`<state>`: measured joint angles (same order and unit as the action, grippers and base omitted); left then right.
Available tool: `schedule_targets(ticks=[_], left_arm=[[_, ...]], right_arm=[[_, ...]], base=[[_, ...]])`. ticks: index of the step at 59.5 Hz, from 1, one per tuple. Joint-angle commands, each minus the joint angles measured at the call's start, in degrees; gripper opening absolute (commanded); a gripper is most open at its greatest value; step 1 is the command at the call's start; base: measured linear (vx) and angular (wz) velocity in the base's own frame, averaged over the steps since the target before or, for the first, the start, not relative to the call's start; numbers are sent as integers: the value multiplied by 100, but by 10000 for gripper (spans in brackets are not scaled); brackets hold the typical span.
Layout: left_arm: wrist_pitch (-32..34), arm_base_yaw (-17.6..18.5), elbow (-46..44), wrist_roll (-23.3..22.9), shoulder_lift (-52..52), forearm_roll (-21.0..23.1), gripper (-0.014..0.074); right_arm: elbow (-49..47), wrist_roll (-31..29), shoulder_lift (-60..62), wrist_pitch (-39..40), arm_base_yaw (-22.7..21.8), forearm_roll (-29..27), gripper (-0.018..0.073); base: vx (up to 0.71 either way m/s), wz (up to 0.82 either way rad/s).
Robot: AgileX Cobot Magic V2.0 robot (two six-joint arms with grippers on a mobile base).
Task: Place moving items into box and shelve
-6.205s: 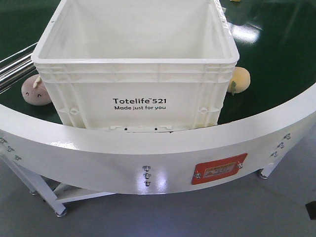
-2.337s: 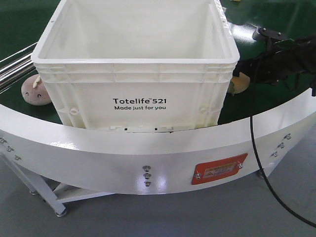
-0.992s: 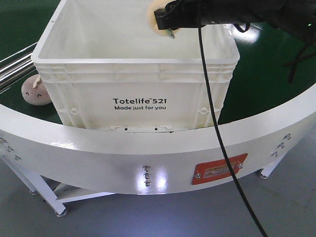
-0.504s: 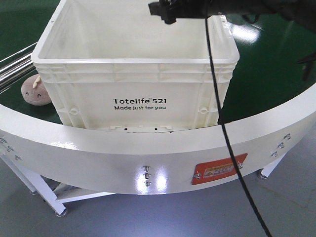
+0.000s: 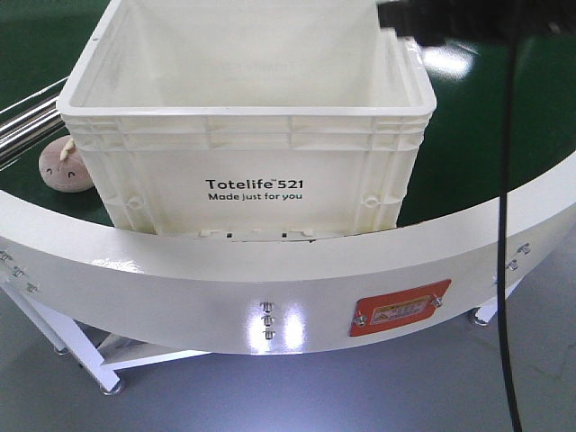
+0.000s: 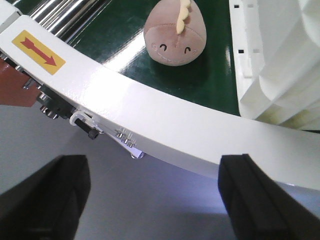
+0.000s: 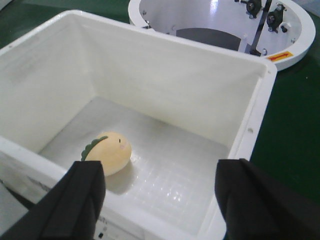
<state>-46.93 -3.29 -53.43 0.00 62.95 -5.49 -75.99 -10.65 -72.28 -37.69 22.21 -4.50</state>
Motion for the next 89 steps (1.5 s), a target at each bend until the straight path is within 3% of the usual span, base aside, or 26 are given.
schedule_targets(ticks=[1, 10, 15, 30, 40, 54, 65, 89], left_arm=[[295, 3, -492, 66, 472, -89, 629], [286, -335, -1144, 252, 1424, -116, 612], [188, -642, -1532, 443, 2001, 208, 598], [233, -971, -2278, 2280, 3228, 2709, 594], [453, -960, -2652, 3018, 3906, 3699, 594], [1222, -949, -2858, 3074, 4527, 3714, 594], [1342, -949, -2858, 3074, 4754, 3715, 587], [1202, -949, -2864, 3071, 4644, 3720, 331]], right_arm=[[286, 22, 462, 503, -20, 50, 508], [879, 22, 884, 588, -20, 192, 508], [972, 22, 984, 643, -20, 248, 508], [992, 22, 1008, 734, -20, 278, 508], [999, 22, 1008, 736, -20, 278, 508], [999, 28, 1008, 694, -20, 278, 508], [999, 28, 1008, 707, -20, 278, 508], [999, 28, 1003, 696, -20, 278, 504]], base=[[0, 0], [0, 0], [0, 0], [0, 0], [0, 0], [0, 0], [0, 0], [0, 0]])
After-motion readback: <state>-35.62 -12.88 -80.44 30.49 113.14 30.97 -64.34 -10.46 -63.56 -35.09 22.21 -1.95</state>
